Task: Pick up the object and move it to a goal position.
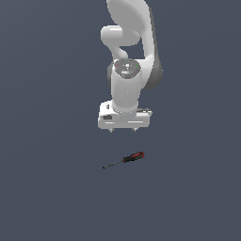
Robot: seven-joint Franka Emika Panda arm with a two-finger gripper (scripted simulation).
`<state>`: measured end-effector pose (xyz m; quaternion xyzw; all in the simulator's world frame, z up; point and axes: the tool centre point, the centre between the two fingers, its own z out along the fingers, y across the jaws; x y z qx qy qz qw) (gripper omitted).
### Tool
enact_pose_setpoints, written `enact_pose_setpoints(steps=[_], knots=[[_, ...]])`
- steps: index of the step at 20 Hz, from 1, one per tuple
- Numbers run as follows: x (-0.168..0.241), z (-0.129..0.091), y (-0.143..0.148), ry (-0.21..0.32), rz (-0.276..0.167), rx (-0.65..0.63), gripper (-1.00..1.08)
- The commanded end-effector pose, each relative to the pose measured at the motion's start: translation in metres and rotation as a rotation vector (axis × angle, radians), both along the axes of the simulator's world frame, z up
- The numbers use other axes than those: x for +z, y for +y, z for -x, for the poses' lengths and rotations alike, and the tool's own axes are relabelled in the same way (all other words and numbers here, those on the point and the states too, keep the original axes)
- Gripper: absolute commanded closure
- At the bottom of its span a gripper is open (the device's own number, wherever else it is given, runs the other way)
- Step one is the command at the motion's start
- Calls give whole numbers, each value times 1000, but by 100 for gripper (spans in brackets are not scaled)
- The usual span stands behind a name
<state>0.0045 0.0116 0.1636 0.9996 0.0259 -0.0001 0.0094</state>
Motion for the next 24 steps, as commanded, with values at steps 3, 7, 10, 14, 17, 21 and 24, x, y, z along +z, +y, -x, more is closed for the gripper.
enact_pose_setpoints(steps=[3, 7, 10, 14, 17, 21, 24], knots=[[1, -1, 1, -2, 2, 2, -92], [7, -7, 6, -18, 14, 20, -92], [11, -11, 9, -28, 22, 31, -92], [11, -10, 9, -28, 22, 30, -92], [11, -11, 9, -28, 21, 22, -92], [8, -13, 9, -27, 19, -10, -92], [6, -16, 9, -27, 15, -48, -92]])
